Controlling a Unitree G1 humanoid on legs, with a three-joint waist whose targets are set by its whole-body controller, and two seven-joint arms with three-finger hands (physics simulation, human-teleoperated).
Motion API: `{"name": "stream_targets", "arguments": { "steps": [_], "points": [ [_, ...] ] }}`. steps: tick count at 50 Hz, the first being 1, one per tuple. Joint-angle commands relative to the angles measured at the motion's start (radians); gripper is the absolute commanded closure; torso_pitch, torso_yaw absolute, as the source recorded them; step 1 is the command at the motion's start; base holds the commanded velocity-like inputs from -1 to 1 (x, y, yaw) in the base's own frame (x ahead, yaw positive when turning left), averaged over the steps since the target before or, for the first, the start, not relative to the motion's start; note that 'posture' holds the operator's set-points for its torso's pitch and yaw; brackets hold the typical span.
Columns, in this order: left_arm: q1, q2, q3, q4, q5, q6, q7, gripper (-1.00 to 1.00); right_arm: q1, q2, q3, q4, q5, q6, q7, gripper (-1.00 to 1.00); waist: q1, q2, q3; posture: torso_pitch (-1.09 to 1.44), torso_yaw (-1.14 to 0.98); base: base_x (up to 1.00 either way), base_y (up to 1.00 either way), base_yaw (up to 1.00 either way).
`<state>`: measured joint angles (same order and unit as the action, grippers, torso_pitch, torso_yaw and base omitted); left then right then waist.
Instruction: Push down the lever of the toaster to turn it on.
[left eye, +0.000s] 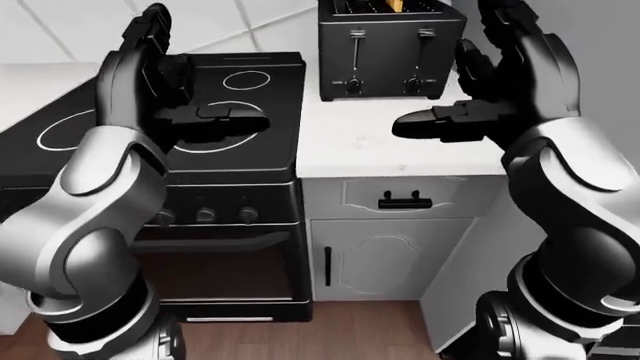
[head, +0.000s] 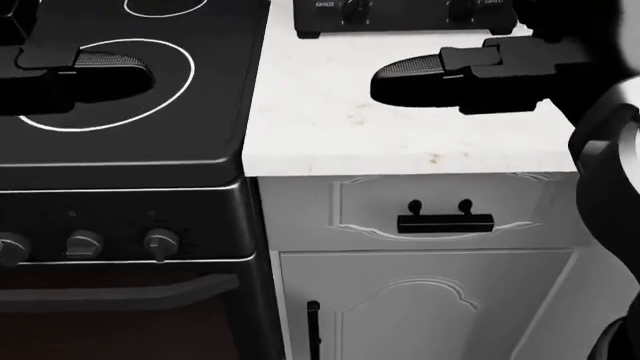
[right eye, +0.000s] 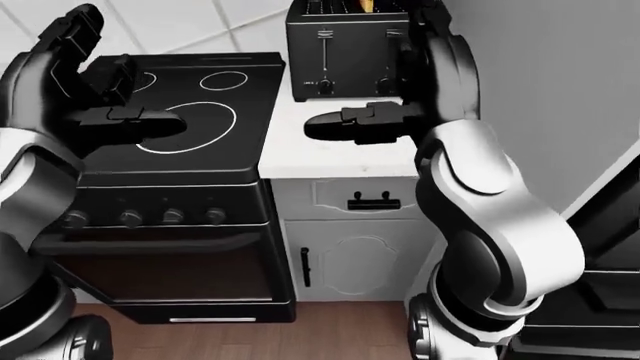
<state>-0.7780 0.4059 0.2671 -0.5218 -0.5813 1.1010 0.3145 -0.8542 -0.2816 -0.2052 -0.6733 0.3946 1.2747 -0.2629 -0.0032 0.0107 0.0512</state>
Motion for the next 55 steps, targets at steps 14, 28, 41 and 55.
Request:
{"name": "stream_targets", "arguments": {
  "steps": [14,28,41,55],
  "points": [
    [-0.027,0.014,0.018,-0.018,0.007,-0.028,0.006,-1.0,-0.03,-0.003,-0.003,-0.019,0.007,-0.02,0.0,-1.0,0.007,0.003,-0.021,0.0,0.0,0.13,0.05,0.0],
    [-0.025,0.016,0.019,-0.013,0.007,-0.036,0.004,-1.0,-0.03,-0.002,-0.002,-0.015,0.008,-0.025,-0.002,-1.0,-0.001,0.022,-0.014,0.0,0.0,0.13,0.03,0.0],
    [-0.027,0.018,0.021,-0.013,0.002,-0.034,0.008,-1.0,-0.03,-0.001,0.0,-0.015,0.008,-0.025,-0.004,-1.0,0.014,-0.017,-0.014,0.0,0.0,0.09,0.0,0.0],
    [-0.029,0.018,0.02,-0.016,-0.002,-0.031,0.014,-1.0,-0.032,-0.003,0.0,-0.017,0.013,-0.034,-0.004,-1.0,-0.004,0.008,-0.017,0.0,0.0,0.02,0.0,0.0]
  ]
}}
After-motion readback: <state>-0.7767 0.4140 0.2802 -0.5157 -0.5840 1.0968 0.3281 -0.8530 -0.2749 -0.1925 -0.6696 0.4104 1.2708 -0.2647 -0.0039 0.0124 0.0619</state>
